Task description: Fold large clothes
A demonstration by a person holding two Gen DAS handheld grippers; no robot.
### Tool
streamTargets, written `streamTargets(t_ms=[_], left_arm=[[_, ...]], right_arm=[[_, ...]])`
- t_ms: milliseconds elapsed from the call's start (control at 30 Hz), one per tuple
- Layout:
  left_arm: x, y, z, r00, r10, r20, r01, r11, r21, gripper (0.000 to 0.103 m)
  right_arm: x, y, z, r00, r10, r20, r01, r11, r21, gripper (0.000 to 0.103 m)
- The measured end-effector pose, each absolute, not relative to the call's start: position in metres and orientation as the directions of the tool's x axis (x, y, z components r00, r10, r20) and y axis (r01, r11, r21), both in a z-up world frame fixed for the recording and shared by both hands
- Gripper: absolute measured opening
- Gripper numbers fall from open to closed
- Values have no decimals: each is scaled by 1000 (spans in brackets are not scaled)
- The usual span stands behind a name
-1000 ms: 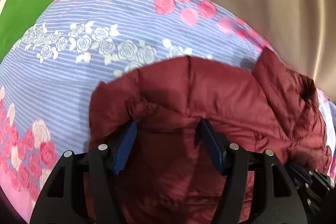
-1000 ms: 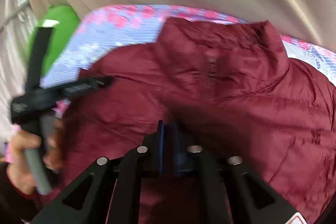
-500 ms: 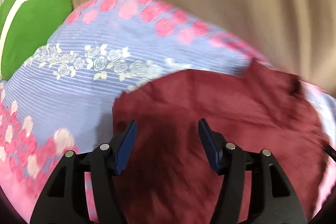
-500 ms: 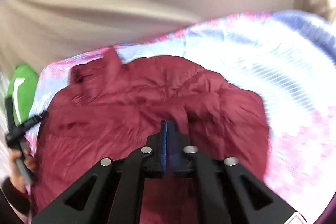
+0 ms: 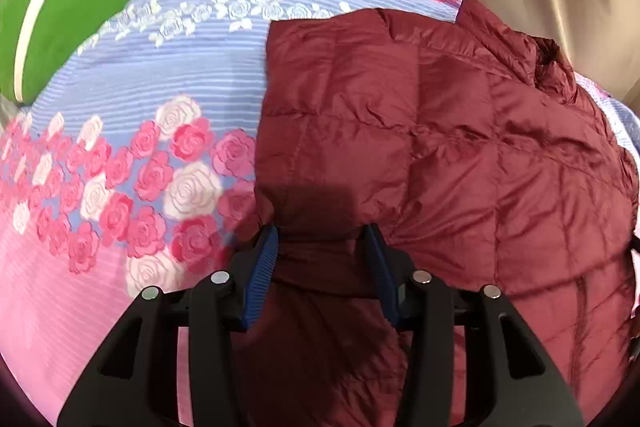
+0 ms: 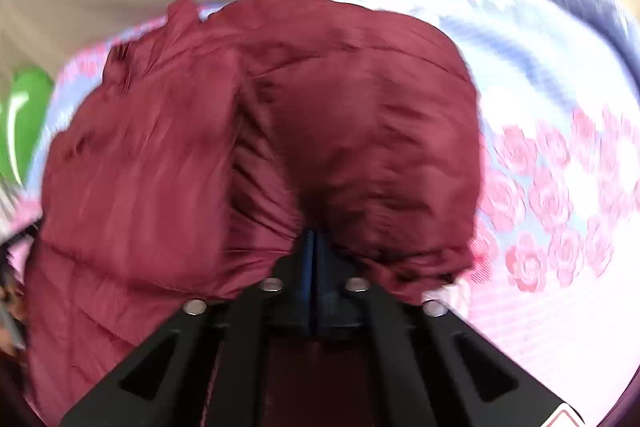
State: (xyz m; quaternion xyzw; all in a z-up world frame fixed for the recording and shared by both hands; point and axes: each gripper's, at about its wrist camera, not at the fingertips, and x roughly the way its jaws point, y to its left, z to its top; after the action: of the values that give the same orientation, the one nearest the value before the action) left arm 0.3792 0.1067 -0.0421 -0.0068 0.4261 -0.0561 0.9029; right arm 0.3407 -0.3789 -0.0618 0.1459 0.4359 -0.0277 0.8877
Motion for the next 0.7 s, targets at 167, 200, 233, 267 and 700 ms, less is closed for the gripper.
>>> streamTargets(t_ms=[167,200,233,267,700], left_arm=[[369,100,-35,638,-87,-765,96,995,-33,52],[361,105,-30,639,-125,-759,104,992,-76,55],[351,110,-24,644,-148,-751,107,989,-104,61],[340,116,-19,649,-164,-743,110,987,-121,65],[259,80,37,666,-366,-650,265,931,-252,89]], right_arm=[[304,-371,-31,658,48,-752,191,955,228,15],[284,-367,-19,680,45,-732,174,960,220,18],[269,-364,-12,693,43,-719,163,963,215,25],[252,-361,-5,705,43,-707,154,965,212,35],[223,-401,0,727,-39,-685,277,930,241,37]])
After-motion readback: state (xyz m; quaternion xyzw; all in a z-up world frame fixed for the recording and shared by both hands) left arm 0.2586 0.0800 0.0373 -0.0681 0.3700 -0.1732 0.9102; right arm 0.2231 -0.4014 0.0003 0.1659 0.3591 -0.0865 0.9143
